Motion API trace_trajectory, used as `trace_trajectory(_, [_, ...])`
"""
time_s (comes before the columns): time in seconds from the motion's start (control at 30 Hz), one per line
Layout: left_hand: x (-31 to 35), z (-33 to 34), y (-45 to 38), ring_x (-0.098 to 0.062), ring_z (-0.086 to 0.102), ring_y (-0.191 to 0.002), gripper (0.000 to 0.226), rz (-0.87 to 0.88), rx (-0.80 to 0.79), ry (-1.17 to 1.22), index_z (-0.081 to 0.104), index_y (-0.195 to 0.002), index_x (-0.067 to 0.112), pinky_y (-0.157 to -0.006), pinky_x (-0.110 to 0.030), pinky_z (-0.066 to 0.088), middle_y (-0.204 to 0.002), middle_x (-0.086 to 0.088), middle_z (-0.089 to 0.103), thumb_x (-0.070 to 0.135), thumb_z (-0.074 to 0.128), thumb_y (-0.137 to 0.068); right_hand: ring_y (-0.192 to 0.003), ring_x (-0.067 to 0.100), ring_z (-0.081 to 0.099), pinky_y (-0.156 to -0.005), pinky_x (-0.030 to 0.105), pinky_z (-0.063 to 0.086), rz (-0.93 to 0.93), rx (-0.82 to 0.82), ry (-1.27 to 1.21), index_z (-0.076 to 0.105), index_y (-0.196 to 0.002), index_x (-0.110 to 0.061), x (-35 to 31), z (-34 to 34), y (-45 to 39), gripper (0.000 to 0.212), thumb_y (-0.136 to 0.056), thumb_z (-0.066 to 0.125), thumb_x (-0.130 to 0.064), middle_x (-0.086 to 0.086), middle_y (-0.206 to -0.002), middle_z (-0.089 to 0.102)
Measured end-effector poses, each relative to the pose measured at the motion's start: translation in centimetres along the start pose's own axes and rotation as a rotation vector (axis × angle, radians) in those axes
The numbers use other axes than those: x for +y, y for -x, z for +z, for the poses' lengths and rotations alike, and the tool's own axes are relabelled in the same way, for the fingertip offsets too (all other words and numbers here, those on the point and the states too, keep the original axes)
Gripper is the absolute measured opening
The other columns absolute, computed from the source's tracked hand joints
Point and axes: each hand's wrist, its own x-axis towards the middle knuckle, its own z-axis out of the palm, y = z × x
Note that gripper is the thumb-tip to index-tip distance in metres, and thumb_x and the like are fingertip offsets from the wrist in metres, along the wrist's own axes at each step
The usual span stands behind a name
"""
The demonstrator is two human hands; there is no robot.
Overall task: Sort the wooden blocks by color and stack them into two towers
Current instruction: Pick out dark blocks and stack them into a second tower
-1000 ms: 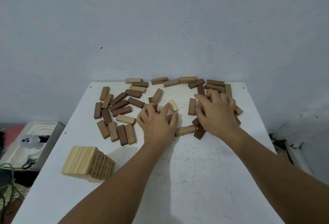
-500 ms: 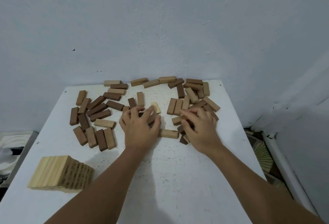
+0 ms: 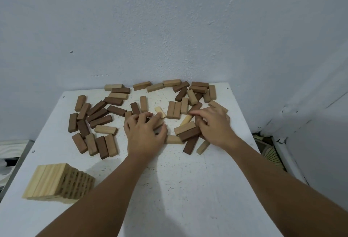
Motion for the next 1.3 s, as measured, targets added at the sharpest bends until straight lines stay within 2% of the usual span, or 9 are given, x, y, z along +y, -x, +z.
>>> trace_trajectory(0.13, [-0.1, -0.1, 0.2, -0.023, 0.032, -0.13, 0.042, 0.001, 0.0, 0.019, 0.063, -0.133, 0.046, -0.114, -0.044, 0.022, -0.131, 0.01, 0.052, 0.051, 0.065, -0.091, -0.133, 0.019, 0.036, -0.116, 0.048, 0.02, -0.073, -0.034, 0.108, 0.065, -0.121, -0.051, -0.1, -0.6, -0.4, 0.025, -0.101, 0.055, -0.039, -0.015, -0.117, 0.058])
trace_trajectory(0.33, [-0.1, -0.1, 0.1, -0.022, 0.035, -0.131, 0.038, 0.029, 0.008, -0.004, 0.069, -0.129, 0.042, -0.115, -0.043, 0.019, -0.133, 0.014, 0.059, 0.049, 0.063, -0.092, -0.124, 0.017, 0.034, -0.11, 0.042, 0.017, -0.089, -0.18, 0.272, 0.058, -0.128, -0.062, -1.6, -1.8, -1.6, 0.029, -0.1, 0.054, -0.053, -0.011, -0.112, 0.044])
trace_trajectory(0.57, [-0.2, -0.1, 0.2, -0.018, 0.041, -0.137, 0.031, 0.071, 0.022, 0.044, 0.073, -0.116, 0.038, -0.115, -0.043, 0.019, -0.125, 0.021, 0.067, 0.049, 0.057, -0.091, -0.121, 0.022, 0.043, -0.108, 0.048, 0.025, -0.126, -0.136, 0.418, 0.067, -0.114, -0.045, -4.6, -0.7, -3.0, 0.019, -0.096, 0.063, -0.049, -0.007, -0.126, 0.049])
trace_trajectory(0.63, [-0.1, 0.0, 0.2, -0.019, 0.041, -0.136, 0.027, 0.051, 0.046, 0.068, 0.073, -0.112, 0.039, -0.115, -0.042, 0.019, -0.127, 0.02, 0.065, 0.05, 0.059, -0.092, -0.119, 0.021, 0.043, -0.105, 0.046, 0.025, -0.12, -0.111, 0.445, 0.066, -0.109, -0.04, -4.3, -0.5, -3.1, 0.019, -0.094, 0.063, -0.052, -0.008, -0.121, 0.049])
trace_trajectory(0.8, [0.0, -0.1, 0.0, -0.019, 0.033, -0.131, 0.026, -0.057, 0.092, 0.1, 0.075, -0.113, 0.037, -0.112, -0.04, 0.018, -0.125, 0.011, 0.059, 0.05, 0.059, -0.097, -0.102, 0.011, 0.054, -0.101, 0.048, 0.039, -0.051, 0.074, 0.145, 0.056, -0.098, -0.037, -4.3, 0.0, -3.1, 0.019, -0.095, 0.058, -0.056, -0.017, -0.098, 0.056])
trace_trajectory(0.87, [0.0, -0.2, -0.1, -0.019, 0.031, -0.132, 0.03, -0.103, 0.082, 0.091, 0.075, -0.115, 0.036, -0.113, -0.041, 0.015, -0.126, 0.009, 0.056, 0.052, 0.057, -0.097, -0.093, 0.007, 0.059, -0.097, 0.047, 0.041, -0.044, 0.073, 0.072, 0.058, -0.1, -0.037, -5.2, 0.4, -3.5, 0.02, -0.096, 0.058, -0.056, -0.018, -0.089, 0.062])
trace_trajectory(1.03, [0.1, -0.3, 0.0, -0.019, 0.032, -0.127, 0.027, -0.197, 0.132, 0.137, 0.076, -0.109, 0.036, -0.113, -0.039, 0.014, -0.12, 0.012, 0.05, 0.051, 0.058, -0.096, -0.103, 0.012, 0.057, -0.099, 0.046, 0.037, -0.099, -0.021, 0.178, 0.06, -0.116, -0.036, -8.3, 2.6, -4.3, 0.029, -0.099, 0.053, -0.058, -0.016, -0.091, 0.068])
trace_trajectory(1.17, [-0.2, -0.5, -0.1, -0.018, 0.031, -0.121, 0.024, -0.28, 0.184, 0.239, 0.074, -0.112, 0.031, -0.11, -0.037, 0.015, -0.116, 0.013, 0.047, 0.036, 0.059, -0.094, -0.105, 0.015, 0.06, -0.102, 0.046, 0.032, -0.103, -0.042, 0.329, 0.067, -0.11, -0.033, -9.6, 3.5, -4.8, 0.033, -0.1, 0.049, -0.058, -0.012, -0.1, 0.067])
trace_trajectory(1.3, [-0.4, -0.4, -0.2, -0.019, 0.031, -0.121, 0.026, -0.222, 0.143, 0.22, 0.075, -0.111, 0.037, -0.108, -0.033, 0.014, -0.117, 0.011, 0.048, 0.043, 0.056, -0.096, -0.1, 0.015, 0.058, -0.095, 0.046, 0.037, -0.069, -0.114, 0.278, 0.071, -0.099, -0.033, -9.3, 4.1, -4.8, 0.042, -0.098, 0.044, -0.065, -0.012, -0.1, 0.064])
